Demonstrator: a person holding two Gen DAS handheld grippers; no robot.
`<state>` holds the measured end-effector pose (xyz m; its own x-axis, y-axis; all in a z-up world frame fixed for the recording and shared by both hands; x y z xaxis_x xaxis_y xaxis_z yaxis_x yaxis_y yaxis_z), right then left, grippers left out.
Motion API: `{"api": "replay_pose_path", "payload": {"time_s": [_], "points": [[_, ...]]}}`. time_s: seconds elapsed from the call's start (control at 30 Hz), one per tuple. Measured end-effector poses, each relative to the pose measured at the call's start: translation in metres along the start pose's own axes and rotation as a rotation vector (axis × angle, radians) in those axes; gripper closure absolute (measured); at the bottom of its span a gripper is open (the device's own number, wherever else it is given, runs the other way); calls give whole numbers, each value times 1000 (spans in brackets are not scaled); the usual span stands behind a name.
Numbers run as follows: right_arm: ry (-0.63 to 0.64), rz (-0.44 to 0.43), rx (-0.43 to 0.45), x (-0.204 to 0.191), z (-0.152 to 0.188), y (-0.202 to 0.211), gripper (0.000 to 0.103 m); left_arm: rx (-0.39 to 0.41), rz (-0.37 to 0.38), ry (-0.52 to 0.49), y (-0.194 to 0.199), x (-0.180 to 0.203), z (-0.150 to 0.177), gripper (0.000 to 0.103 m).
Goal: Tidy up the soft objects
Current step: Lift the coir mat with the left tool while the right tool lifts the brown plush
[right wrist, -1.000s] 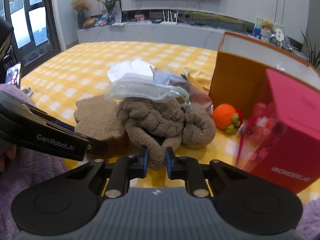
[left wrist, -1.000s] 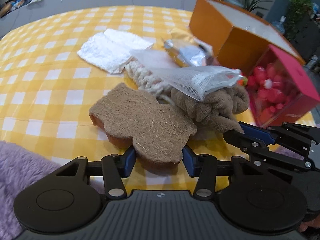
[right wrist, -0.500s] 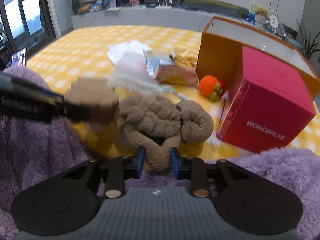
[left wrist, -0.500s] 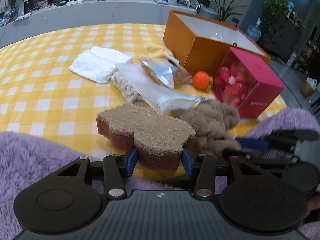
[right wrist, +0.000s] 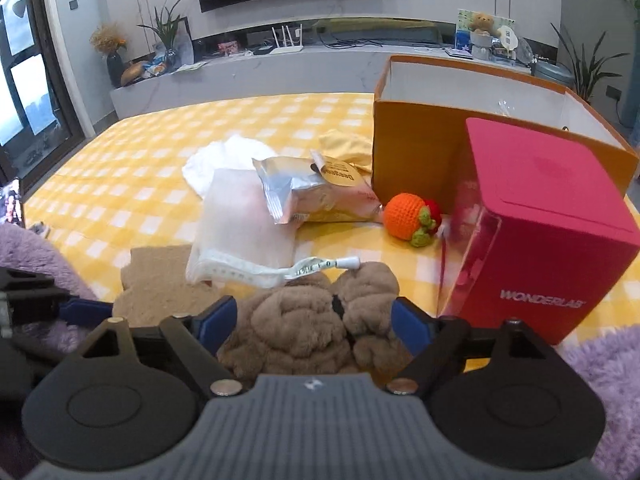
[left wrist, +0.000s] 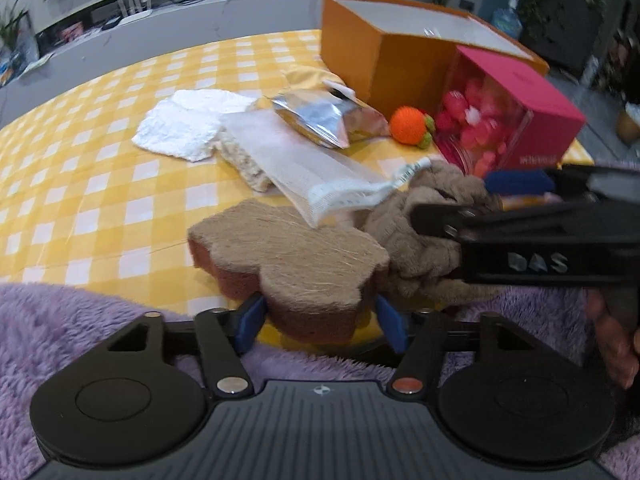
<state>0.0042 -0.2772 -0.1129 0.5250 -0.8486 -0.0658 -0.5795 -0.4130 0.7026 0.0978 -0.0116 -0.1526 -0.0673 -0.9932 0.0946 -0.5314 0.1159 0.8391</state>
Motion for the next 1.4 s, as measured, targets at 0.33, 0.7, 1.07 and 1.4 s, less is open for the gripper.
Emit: {"api": "replay_pose_path", "payload": {"time_s": [0.33, 0.7, 1.07, 1.4], "points": [[47, 4, -13, -6, 12, -21, 8, -13, -51, -24, -18, 1, 1, 28], [84, 19, 4, -6, 14, -16, 29, -1, -59, -11, -17, -2, -1, 39], [-102, 23, -58, 8, 15, 5, 18, 24, -44, 12, -11, -2, -2, 42], [-144, -5, -130, -7, 28, -22, 7, 17, -65, -10, -15, -2, -1, 42]]}}
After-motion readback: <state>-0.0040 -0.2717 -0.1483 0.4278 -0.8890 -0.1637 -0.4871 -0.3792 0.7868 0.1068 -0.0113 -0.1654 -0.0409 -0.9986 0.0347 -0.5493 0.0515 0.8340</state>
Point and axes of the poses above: each gripper's, at about its wrist camera, not at the fingertips, and y roughly against the way its jaws point, x to its right, z to its underside, the point moved 10 cm from there along -y, roughly the way its jaws point, and after that the axes turned 6 degrees about y, right-handed, at the moved point
